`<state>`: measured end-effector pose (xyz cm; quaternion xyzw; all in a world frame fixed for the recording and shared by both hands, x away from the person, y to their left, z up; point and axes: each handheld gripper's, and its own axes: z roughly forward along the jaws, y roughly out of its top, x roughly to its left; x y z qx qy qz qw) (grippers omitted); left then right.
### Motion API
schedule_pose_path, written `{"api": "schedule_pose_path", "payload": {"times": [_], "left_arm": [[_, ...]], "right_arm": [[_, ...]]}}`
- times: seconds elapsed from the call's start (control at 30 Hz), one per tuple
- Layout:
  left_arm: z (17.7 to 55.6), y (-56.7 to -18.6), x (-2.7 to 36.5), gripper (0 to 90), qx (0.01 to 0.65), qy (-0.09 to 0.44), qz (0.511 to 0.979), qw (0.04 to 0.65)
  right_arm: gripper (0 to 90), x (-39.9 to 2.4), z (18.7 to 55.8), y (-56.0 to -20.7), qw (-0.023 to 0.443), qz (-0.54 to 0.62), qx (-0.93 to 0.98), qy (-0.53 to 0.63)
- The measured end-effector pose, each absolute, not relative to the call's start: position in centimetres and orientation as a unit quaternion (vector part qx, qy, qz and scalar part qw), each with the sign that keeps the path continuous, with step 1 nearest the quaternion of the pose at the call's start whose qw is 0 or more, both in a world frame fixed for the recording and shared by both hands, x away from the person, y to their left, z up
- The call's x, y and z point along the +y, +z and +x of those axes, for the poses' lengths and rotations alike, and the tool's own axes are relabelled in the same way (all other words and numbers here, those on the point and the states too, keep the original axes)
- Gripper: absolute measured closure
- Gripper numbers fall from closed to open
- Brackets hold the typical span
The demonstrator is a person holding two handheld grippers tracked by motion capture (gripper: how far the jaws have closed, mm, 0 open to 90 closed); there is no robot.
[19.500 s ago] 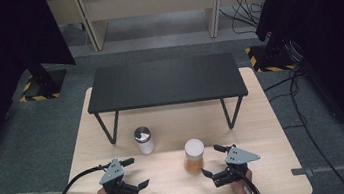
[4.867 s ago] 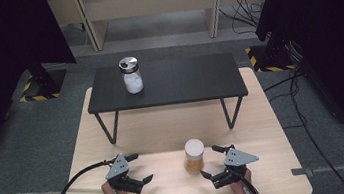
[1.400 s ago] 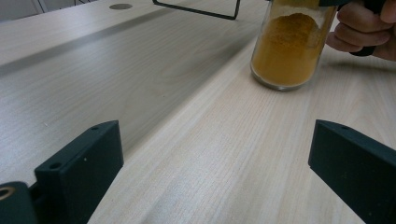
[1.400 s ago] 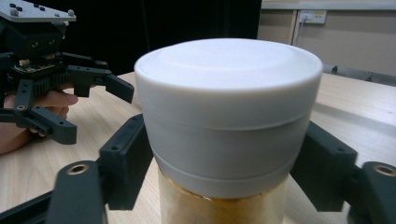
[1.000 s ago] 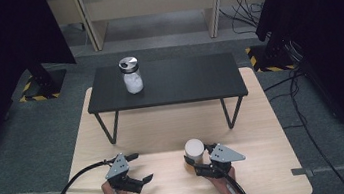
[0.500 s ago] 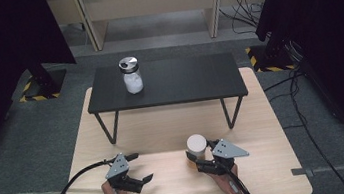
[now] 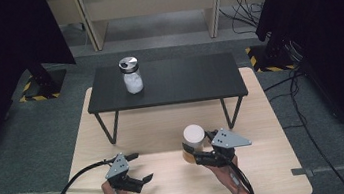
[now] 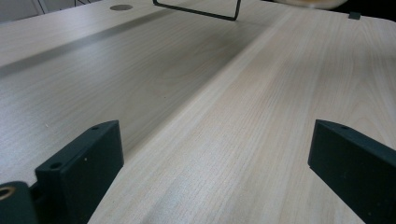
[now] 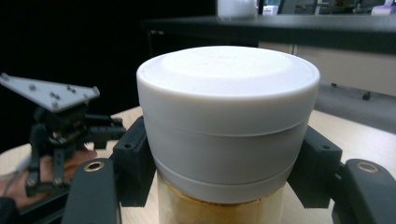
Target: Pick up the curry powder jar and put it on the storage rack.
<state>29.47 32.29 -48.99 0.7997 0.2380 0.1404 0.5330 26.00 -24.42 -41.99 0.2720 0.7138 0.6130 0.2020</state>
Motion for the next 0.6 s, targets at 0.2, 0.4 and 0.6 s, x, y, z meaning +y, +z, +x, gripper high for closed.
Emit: {"api": "schedule_pose_path", "payload": {"times": [0.2,0.4,0.6], "left_arm": [[29.5,-49.0,32.3,2.7,0.238,0.140,0.800,0.533],[29.5,-49.0,32.3,2.7,0.239,0.140,0.799,0.534],[29.5,-49.0,32.3,2.7,0.239,0.139,0.800,0.533]], "right_arm": [[35.1,-24.2,26.7,-38.9,0.198,0.257,0.717,0.617],[35.2,-24.0,28.0,-34.9,0.196,0.243,0.719,0.621],[35.1,-23.2,29.3,-30.9,0.205,0.237,0.719,0.621]]}}
